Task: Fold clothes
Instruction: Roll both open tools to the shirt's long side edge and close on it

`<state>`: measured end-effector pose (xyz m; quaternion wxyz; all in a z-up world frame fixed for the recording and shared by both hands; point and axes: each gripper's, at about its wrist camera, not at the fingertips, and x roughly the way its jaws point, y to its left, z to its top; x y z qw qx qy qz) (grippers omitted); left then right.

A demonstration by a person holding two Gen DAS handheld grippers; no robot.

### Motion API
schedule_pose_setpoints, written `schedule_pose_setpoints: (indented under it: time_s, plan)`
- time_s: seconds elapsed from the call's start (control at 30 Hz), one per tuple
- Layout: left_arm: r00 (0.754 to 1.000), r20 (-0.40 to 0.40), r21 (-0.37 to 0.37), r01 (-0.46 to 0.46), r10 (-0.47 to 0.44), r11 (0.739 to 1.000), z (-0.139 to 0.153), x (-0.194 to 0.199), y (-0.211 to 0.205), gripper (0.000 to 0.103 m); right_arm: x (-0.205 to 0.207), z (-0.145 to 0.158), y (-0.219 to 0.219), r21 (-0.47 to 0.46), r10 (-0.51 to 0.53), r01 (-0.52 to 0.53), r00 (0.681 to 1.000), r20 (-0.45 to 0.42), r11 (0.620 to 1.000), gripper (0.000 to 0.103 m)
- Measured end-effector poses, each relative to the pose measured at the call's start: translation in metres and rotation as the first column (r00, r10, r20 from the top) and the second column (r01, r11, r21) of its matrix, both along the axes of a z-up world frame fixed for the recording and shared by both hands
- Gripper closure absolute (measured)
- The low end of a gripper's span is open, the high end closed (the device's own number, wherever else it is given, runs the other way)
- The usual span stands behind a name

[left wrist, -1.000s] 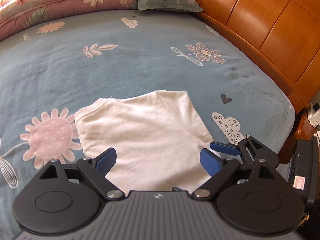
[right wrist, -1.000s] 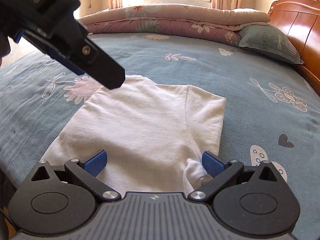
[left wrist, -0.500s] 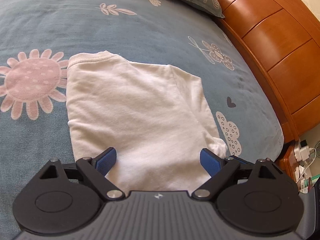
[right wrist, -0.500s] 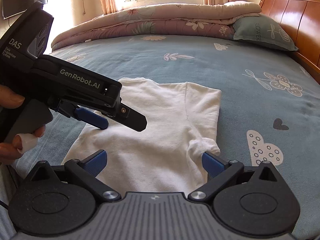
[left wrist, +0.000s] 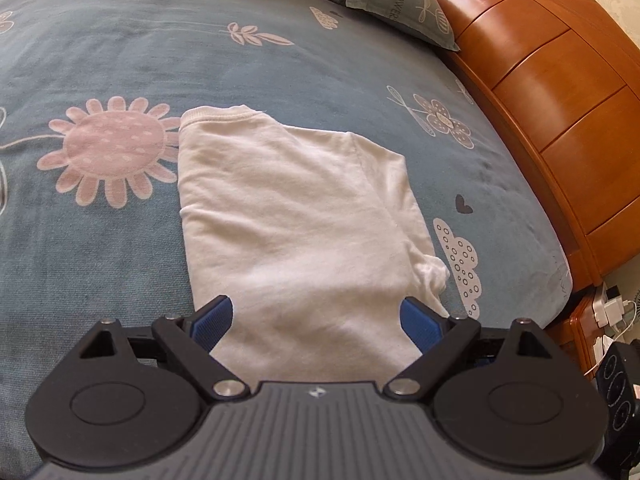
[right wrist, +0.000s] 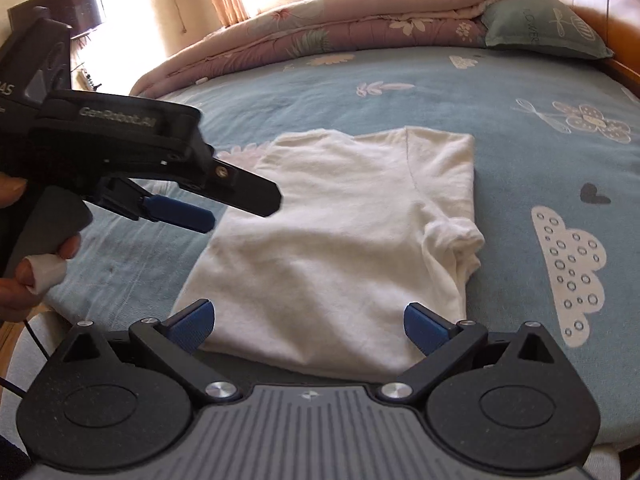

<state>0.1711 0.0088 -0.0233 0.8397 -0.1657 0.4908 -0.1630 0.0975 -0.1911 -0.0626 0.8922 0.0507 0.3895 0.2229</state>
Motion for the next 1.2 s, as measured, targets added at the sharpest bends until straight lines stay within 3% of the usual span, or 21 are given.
schedule_pose_setpoints:
  time_s: [0.23,0.43,0.63,0.97,1.2]
  plan:
    - [1.0,-0.009,-0.014,-0.015,0.015,1.0,-0.002,-0.006,0.003,0.012,-0.017,0.009,-0.017,0.131,0.024,-0.023,1.0,-0.008,0.991,0.0]
    - [1.0,-0.002,-0.031,-0.031,0.031,0.999,0.001,-0.008,0.009,0.012,-0.014,-0.012,-0.018,0.108,0.004,0.007,0.995,-0.097,0.994,0.0]
    - [0.996,0.0,-0.083,-0.087,0.087,0.993,0.001,-0.003,0.025,0.012,-0.009,0.001,-0.046,0.219,-0.038,0.055,0.996,-0.083,0.974,0.0]
    - [0.984,-0.04,-0.176,-0.175,0.171,0.969,-0.018,0.016,0.05,0.012,0.047,0.005,-0.101,0.408,-0.134,0.201,0.973,-0.186,0.89,0.0]
    - [0.976,-0.142,-0.305,-0.2,0.163,0.931,-0.048,0.037,0.068,0.012,0.111,-0.02,-0.124,0.5,-0.1,0.281,0.928,-0.358,0.819,0.0]
